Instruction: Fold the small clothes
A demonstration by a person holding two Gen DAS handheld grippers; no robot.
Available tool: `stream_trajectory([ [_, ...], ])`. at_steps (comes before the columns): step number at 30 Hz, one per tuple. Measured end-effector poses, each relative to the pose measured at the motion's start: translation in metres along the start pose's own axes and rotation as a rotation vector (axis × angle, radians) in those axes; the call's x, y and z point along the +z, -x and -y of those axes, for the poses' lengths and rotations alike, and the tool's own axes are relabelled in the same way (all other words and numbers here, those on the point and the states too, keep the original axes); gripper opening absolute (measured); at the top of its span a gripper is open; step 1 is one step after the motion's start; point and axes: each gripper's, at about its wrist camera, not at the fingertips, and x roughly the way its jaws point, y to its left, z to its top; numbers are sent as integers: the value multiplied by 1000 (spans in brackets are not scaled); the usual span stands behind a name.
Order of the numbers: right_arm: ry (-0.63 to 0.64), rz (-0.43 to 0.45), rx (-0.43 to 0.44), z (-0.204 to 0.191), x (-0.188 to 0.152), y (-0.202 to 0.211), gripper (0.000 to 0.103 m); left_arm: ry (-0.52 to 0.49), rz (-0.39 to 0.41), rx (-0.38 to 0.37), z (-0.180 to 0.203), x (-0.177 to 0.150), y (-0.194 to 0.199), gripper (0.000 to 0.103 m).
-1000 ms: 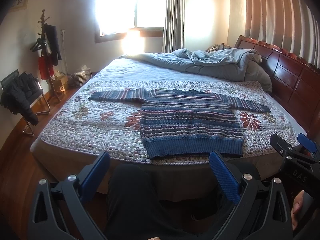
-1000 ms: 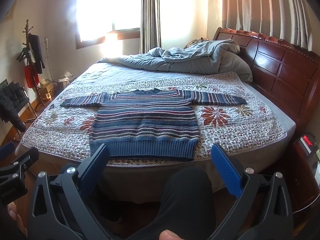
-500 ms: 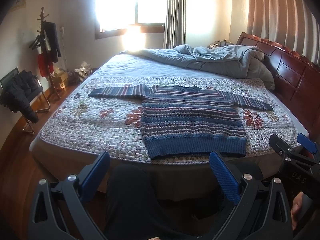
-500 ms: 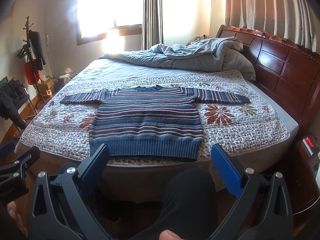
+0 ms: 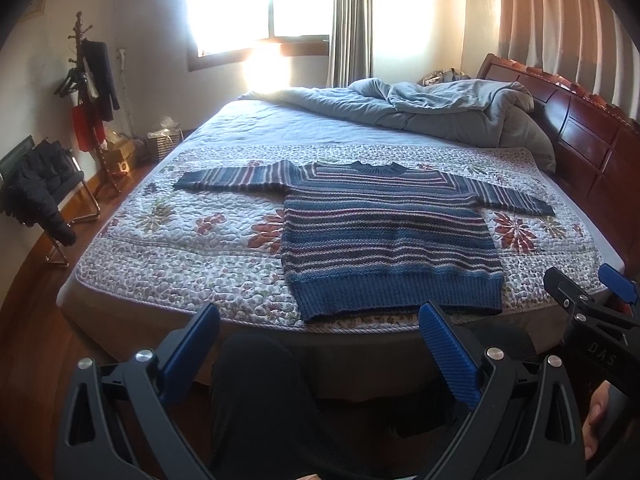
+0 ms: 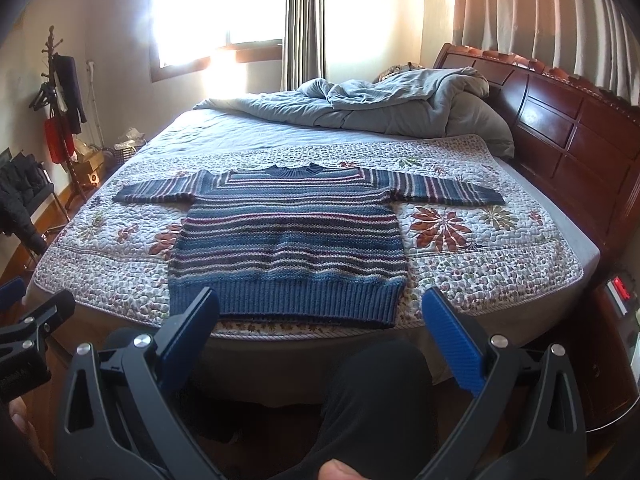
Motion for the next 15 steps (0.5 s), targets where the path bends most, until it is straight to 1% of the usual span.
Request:
stream_trajectory([
  [9, 4, -20, -23, 8, 11, -22, 101, -17, -33, -24, 6, 15, -24, 99],
  [15, 17, -37, -43, 14, 22, -44, 101, -25, -62, -50, 12, 30, -51, 99],
])
